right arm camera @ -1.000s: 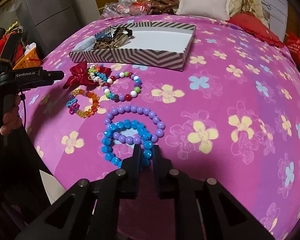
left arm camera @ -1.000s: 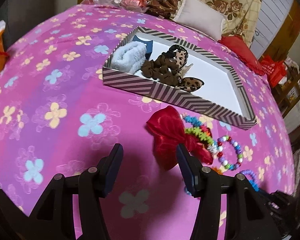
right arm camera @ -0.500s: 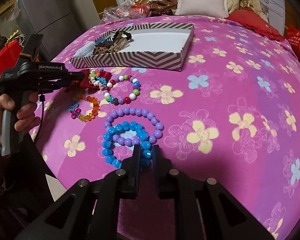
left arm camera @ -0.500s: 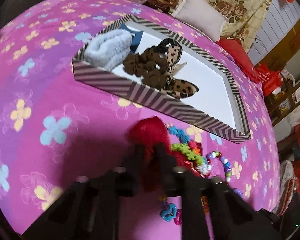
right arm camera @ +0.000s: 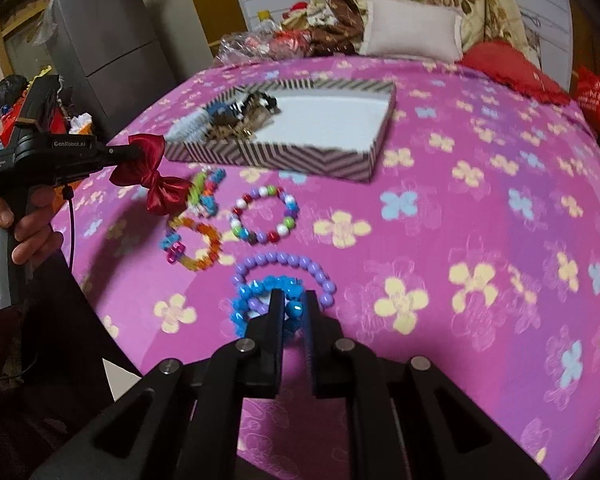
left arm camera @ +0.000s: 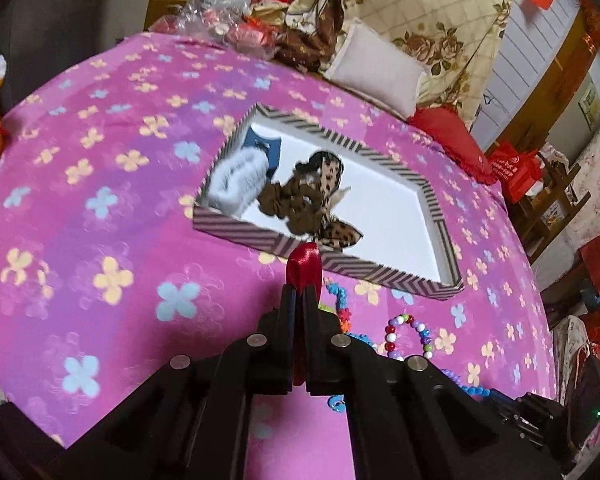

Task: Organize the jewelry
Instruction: 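Grasp the red satin bow with the left tool while the right tool grasps the blue bead bracelet, then carry the red bow and blue bracelet into the striped box and open both tools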

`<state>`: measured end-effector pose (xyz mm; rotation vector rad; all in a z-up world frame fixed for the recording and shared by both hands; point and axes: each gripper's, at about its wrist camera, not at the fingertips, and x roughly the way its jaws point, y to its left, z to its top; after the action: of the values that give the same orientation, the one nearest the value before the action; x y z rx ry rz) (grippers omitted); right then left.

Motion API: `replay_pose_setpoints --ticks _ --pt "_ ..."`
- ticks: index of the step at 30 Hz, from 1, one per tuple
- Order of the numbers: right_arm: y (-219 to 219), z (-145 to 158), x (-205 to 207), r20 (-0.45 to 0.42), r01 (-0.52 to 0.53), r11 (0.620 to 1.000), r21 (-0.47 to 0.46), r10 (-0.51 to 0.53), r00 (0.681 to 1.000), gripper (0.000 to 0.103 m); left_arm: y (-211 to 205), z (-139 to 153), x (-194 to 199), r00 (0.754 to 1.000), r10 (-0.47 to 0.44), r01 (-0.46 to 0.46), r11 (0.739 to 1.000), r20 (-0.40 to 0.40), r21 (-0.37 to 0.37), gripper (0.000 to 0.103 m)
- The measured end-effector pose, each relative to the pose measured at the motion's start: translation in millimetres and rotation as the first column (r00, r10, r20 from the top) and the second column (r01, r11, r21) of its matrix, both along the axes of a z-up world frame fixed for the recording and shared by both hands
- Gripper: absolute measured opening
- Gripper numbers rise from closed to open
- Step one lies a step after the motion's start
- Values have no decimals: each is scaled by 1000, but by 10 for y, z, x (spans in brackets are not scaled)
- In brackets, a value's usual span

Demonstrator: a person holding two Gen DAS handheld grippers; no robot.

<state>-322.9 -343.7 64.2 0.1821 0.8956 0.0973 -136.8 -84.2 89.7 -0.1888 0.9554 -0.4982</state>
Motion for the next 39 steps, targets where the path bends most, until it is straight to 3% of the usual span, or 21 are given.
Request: replay_pose_setpoints --ticks 7,20,30,39 --pt "63 262 82 50 -26 999 -21 27 998 9 26 237 -38 999 -4 5 1000 51 -12 7" --pt "-22 584 508 106 -32 998 -48 37 994 9 -121 368 123 997 7 -7 1000 81 6 7" --pt "54 721 1091 123 -67 995 -68 75 990 9 -239 421 546 994 47 -50 998 100 27 7" --pt "171 623 1828 97 -117 993 -4 117 988 9 -448 408 1098 994 71 -70 997 81 -10 7"
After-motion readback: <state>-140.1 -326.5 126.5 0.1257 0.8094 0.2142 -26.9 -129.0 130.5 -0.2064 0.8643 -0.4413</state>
